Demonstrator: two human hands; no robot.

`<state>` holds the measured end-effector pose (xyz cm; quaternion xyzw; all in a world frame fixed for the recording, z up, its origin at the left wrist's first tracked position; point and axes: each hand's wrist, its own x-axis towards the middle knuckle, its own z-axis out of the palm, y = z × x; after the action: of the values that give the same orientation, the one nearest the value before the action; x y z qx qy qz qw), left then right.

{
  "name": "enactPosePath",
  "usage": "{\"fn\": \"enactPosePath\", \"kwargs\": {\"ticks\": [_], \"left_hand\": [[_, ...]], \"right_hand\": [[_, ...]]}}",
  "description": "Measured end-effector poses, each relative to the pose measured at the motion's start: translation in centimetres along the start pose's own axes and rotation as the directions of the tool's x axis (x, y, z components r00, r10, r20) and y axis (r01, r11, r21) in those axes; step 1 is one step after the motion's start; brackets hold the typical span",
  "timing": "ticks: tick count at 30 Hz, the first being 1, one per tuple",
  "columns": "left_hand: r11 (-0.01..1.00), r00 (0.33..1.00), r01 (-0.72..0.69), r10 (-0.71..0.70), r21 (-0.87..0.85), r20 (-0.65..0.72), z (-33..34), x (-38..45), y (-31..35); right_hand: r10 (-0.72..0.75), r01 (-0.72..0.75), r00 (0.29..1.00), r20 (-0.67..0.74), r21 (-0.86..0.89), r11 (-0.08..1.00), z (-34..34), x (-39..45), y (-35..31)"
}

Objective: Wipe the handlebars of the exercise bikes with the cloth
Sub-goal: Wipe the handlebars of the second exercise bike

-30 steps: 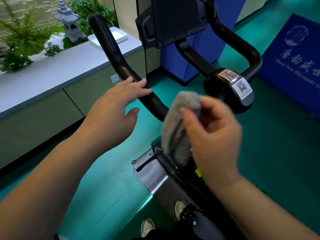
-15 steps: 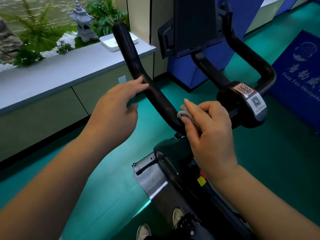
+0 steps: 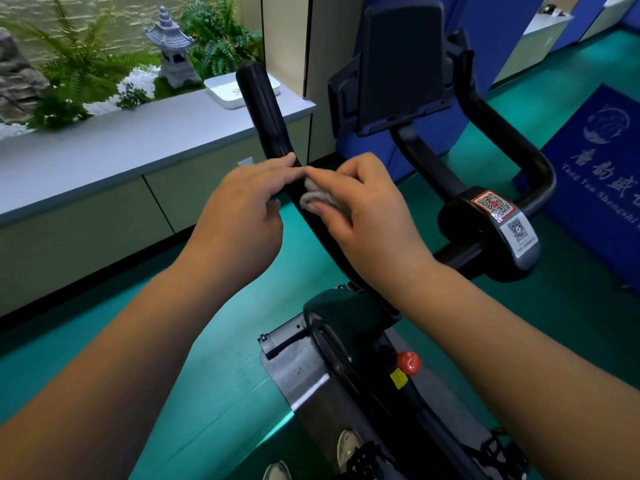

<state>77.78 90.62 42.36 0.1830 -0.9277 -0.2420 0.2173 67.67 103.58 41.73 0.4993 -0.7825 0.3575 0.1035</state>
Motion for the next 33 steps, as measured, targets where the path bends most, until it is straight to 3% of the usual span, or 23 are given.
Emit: {"fn": "enactPosePath", "kwargs": {"ticks": [4,9,25,29,33], "left_hand": [[1.000,1.000,0.009,-0.009,-0.011,0.000,-0.2,-0.4,-0.2],[1.000,0.999,0.028,-0.028,-0.011,-0.016,0.1,-1.0,-0.1],[0.995,0.997,0.075,-0.074,0.069,-0.023,1.7,-4.1,4.2],[0.985,0.988,0.143,-0.137,0.097,-0.070,2.0,-5.9,4.7],[0.960,0.972,0.223,-0.208,0.169,-0.106,2.1,-8.4,5.0]], "right_hand": [[-0.063,0.056,0.995,0.081,0.091,0.994,-0.2,0.3,0.4],[-0.225,0.214,0.952,0.209,0.074,0.974,-2.5,-2.8,1.2],[-0.231,0.225,0.878,0.418,0.066,0.972,-9.4,-7.8,5.3],[-0.200,0.168,0.912,0.358,0.119,0.979,-10.4,-8.9,6.7],[-0.250,0.174,0.934,0.256,0.287,0.942,-9.1,-7.7,4.5]]}}
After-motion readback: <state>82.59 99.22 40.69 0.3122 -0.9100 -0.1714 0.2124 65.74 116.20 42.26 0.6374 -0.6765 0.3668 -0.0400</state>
